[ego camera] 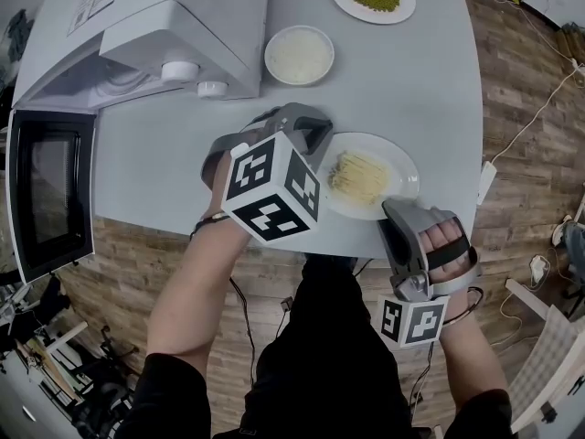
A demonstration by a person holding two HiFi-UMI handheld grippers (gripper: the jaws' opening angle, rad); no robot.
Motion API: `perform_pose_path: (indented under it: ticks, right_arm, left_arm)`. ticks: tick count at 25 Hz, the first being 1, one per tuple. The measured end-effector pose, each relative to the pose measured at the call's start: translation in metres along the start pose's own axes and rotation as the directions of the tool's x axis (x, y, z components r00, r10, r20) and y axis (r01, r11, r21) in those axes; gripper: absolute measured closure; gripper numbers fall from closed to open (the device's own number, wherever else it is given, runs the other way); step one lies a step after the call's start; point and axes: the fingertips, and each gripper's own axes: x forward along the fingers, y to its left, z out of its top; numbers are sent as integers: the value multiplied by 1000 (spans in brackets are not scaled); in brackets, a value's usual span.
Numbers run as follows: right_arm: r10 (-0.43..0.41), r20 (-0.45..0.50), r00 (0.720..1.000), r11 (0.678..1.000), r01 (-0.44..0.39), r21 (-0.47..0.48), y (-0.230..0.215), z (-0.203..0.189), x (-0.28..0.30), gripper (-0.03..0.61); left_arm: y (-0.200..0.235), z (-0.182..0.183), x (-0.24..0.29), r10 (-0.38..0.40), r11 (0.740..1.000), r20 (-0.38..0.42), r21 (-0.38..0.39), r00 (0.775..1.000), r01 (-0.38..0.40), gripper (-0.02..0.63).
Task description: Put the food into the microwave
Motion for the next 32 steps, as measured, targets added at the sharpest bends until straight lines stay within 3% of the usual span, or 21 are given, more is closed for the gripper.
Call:
perform_pose_path:
  ticks: [5,8,11,15,18,29,32]
  right_arm:
    - [-60,-16,998,998,59,-35,-3,4,5,469]
    - [-72,-10,997,997,72,-19,-4,6,8,483]
    - [-71,-8,997,997,71,-11,-3,5,8,489]
    - [-63,-5,998,998,63,-15,-2,4,6,488]
    - [-58,-2,998,998,58,-7,-1,4,4,488]
    - [-96,-28,995,995,94,-46,-8,0,10,488]
    - [-100,-36,994,994,98,-50,-12,0,14,488]
  left_arm:
    - [-6,13,-3,-44,998,69,-45,997,47,606]
    - [-5,12,-3,-16,1000,61,-20,998,17,606]
    - [6,5,-6,54,999,30,8,998,-54,604]
    - [23,-17,-4,168,981,-78,115,983,-159,604]
    - [18,-22,3,143,982,-99,135,985,-129,604]
    - [-7,-7,7,17,991,-44,131,999,-11,607]
    - [-9,-5,7,27,990,-37,141,999,-22,607]
